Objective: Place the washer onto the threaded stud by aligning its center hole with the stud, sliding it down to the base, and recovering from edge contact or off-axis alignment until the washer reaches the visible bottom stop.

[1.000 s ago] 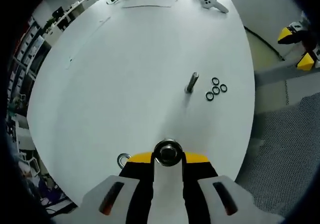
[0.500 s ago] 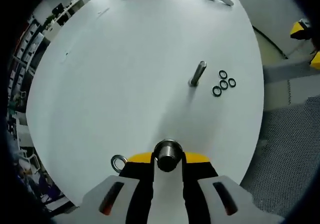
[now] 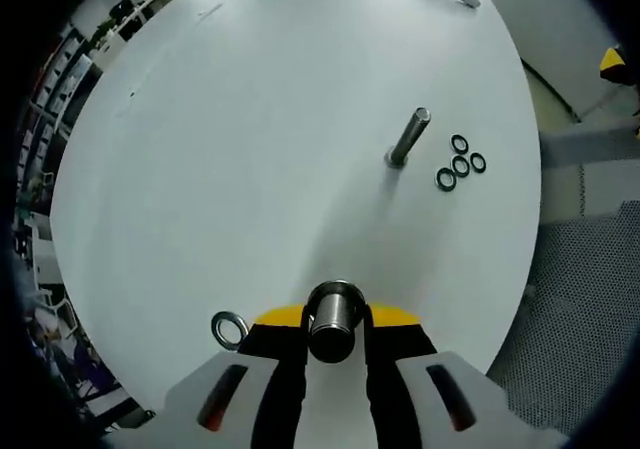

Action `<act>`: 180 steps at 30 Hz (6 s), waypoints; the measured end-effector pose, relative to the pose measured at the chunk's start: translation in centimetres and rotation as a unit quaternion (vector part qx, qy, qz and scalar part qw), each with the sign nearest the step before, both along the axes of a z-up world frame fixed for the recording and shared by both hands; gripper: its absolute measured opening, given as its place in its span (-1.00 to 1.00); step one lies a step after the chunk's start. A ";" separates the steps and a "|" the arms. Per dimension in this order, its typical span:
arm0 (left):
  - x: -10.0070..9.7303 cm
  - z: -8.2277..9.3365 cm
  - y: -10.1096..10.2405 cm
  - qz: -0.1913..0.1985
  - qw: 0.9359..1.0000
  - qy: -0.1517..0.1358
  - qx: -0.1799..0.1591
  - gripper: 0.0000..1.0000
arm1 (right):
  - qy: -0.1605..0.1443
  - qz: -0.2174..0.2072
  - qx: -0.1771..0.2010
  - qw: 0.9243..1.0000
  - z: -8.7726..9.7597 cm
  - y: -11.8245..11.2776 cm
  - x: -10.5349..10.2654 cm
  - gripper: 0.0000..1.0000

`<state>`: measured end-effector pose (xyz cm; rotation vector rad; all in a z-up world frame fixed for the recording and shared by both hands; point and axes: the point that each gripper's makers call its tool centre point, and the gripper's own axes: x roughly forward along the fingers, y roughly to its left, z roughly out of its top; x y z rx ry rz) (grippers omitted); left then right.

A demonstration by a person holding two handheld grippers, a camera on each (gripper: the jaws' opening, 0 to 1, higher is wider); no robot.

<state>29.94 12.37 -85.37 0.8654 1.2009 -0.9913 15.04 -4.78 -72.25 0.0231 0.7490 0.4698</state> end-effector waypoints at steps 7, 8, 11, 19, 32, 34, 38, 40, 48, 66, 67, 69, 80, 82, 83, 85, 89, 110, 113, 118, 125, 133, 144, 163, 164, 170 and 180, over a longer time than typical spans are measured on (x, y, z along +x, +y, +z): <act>0.0 0.1 -0.2 0.000 1.000 0.007 -0.016 -0.56 | 0.001 -0.001 0.000 1.000 0.0 0.0 0.0 -0.33; -0.1 0.0 -0.1 0.001 1.000 0.011 -0.015 -0.54 | 0.000 -0.001 -0.001 1.000 0.0 -0.1 0.0 -0.33; 0.1 0.1 0.1 0.006 1.000 0.009 -0.022 -0.45 | 0.001 -0.001 -0.002 1.000 -0.1 -0.1 0.0 -0.33; -0.1 0.6 1.1 0.020 0.999 0.013 -0.028 -0.44 | 0.003 0.000 -0.003 1.000 -0.1 -0.1 -0.1 -0.33; 0.7 0.5 5.1 0.087 0.996 0.010 -0.020 -0.46 | 0.007 -0.001 -0.004 1.000 -0.3 -0.1 -0.1 -0.34; 1.3 0.6 5.7 0.113 0.993 0.004 -0.024 -0.49 | 0.008 -0.001 -0.005 1.000 -0.3 -0.2 -0.2 -0.34; 3.7 1.3 6.1 0.154 0.985 -0.049 -0.053 -0.47 | 0.009 -0.001 -0.006 1.000 -0.4 -0.2 -0.1 -0.34; 4.2 1.5 6.5 0.168 0.983 -0.056 -0.056 -0.47 | 0.009 -0.002 -0.007 1.000 -0.4 -0.3 -0.2 -0.34; 4.8 0.8 6.2 0.170 0.983 -0.052 -0.052 -0.47 | 0.011 -0.002 -0.009 1.000 -0.5 -0.3 -0.1 -0.34; 5.8 -0.4 5.3 0.202 0.976 -0.034 -0.067 -0.49 | 0.013 -0.005 -0.010 1.000 -0.6 -0.4 -0.1 -0.34; 5.8 -0.4 5.3 0.203 0.976 -0.033 -0.068 -0.49 | 0.013 -0.005 -0.010 1.000 -0.6 -0.4 -0.1 -0.34; 5.9 -0.4 5.3 0.205 0.976 -0.033 -0.070 -0.50 | 0.014 -0.004 -0.011 1.000 -0.6 -0.4 -0.2 -0.34; 5.4 -0.7 5.7 0.205 0.977 -0.018 -0.053 -0.59 | 0.014 -0.005 -0.012 1.000 -0.6 -0.5 -0.2 -0.34; 4.8 -0.7 5.8 0.191 0.981 -0.008 -0.039 -0.59 | 0.014 -0.006 -0.011 1.000 -0.6 -0.5 -0.2 -0.34; 4.4 -0.7 6.0 0.185 0.982 -0.001 -0.030 -0.59 | 0.014 -0.006 -0.012 1.000 -0.6 -0.5 -0.2 -0.34; 4.0 -0.8 6.3 0.180 0.983 0.003 -0.025 -0.59 | 0.014 -0.006 -0.012 1.000 -0.6 -0.5 -0.2 -0.34; 2.8 -0.7 6.9 0.172 0.985 0.014 -0.006 -0.59 | 0.015 -0.003 -0.014 1.000 -0.7 -0.5 -0.2 -0.34; -1.3 -0.8 9.7 0.152 0.988 0.018 0.003 -0.57 | 0.013 -0.002 -0.014 1.000 -0.6 -0.4 -0.2 -0.34; -1.4 -0.8 10.0 0.157 0.987 0.022 0.007 -0.57 | 0.013 -0.001 -0.016 1.000 -0.6 -0.4 -0.3 -0.34; -1.5 -0.7 10.2 0.168 0.986 0.020 0.007 -0.56 | 0.013 -0.002 -0.016 1.000 -0.6 -0.4 -0.3 -0.34; -1.6 -0.6 10.3 0.183 0.983 0.019 0.013 -0.54 | 0.011 0.003 -0.015 1.000 -0.6 -0.3 -0.2 -0.34; -1.5 -0.7 10.4 0.187 0.982 0.019 0.013 -0.55 | 0.010 0.004 -0.013 1.000 -0.5 -0.2 -0.2 -0.34; -1.7 -0.6 10.4 0.193 0.981 0.014 -0.001 -0.61 | 0.009 0.001 -0.012 1.000 -0.5 -0.3 -0.2 -0.34; -1.7 1.4 7.6 0.120 0.992 0.001 -0.030 -0.63 | 0.010 0.003 -0.013 1.000 -0.5 -0.2 -0.2 -0.34; -1.7 1.7 7.4 0.117 0.993 0.002 -0.031 -0.63 | 0.010 0.003 -0.013 1.000 -0.5 -0.2 -0.2 -0.34; -1.0 3.9 5.8 0.095 0.994 -0.001 -0.050 -0.63 | 0.010 0.004 -0.014 1.000 -0.5 -0.2 -0.3 -0.35; -0.6 6.5 2.7 0.057 0.996 -0.005 -0.071 -0.63 | 0.009 0.004 -0.013 1.000 -0.5 -0.2 -0.3 -0.35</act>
